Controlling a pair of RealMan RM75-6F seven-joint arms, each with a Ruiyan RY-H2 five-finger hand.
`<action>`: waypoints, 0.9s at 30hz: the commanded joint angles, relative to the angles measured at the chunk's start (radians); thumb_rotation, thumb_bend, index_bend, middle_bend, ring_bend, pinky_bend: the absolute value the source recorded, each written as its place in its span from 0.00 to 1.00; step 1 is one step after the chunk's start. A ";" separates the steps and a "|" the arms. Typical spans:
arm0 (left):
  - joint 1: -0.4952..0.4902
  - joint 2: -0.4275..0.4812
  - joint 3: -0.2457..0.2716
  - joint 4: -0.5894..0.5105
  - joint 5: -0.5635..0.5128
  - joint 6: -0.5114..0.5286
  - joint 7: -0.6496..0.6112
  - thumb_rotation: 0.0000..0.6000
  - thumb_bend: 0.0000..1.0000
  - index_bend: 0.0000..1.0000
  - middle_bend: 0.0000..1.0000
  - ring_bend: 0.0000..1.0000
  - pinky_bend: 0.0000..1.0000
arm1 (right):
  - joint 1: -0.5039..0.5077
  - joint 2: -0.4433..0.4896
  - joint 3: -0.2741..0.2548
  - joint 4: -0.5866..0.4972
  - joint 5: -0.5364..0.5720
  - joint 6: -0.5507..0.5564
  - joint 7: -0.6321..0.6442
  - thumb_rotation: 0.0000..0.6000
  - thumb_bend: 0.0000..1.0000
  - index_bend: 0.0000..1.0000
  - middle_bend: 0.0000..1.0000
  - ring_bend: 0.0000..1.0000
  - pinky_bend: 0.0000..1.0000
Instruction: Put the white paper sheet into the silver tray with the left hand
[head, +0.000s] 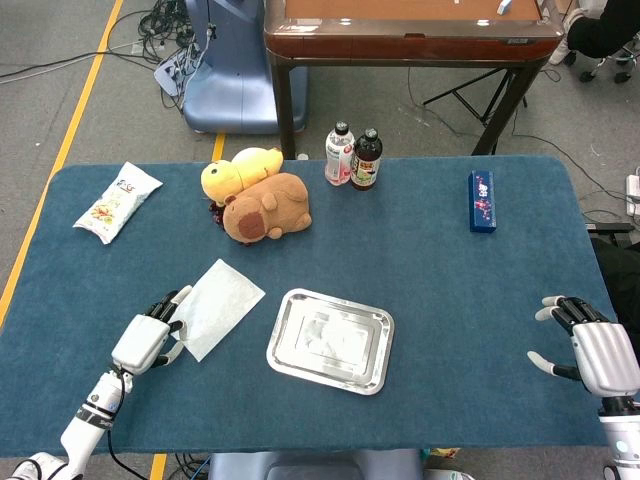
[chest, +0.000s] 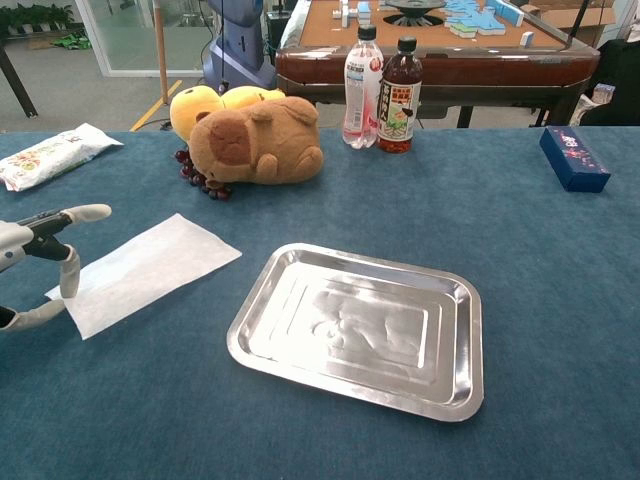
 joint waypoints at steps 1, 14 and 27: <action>0.001 0.023 -0.016 -0.044 -0.007 0.019 -0.036 1.00 0.39 0.61 0.00 0.00 0.22 | 0.000 0.000 0.000 0.000 0.000 0.000 -0.001 1.00 0.09 0.41 0.31 0.24 0.44; -0.012 0.123 -0.022 -0.284 0.048 0.070 0.006 1.00 0.39 0.62 0.00 0.00 0.22 | -0.002 0.000 -0.001 -0.003 -0.003 0.005 -0.003 1.00 0.09 0.41 0.31 0.24 0.44; -0.025 0.088 -0.004 -0.351 0.159 0.130 0.098 1.00 0.39 0.62 0.00 0.00 0.22 | -0.004 0.003 0.002 -0.001 0.000 0.008 0.009 1.00 0.09 0.41 0.31 0.24 0.44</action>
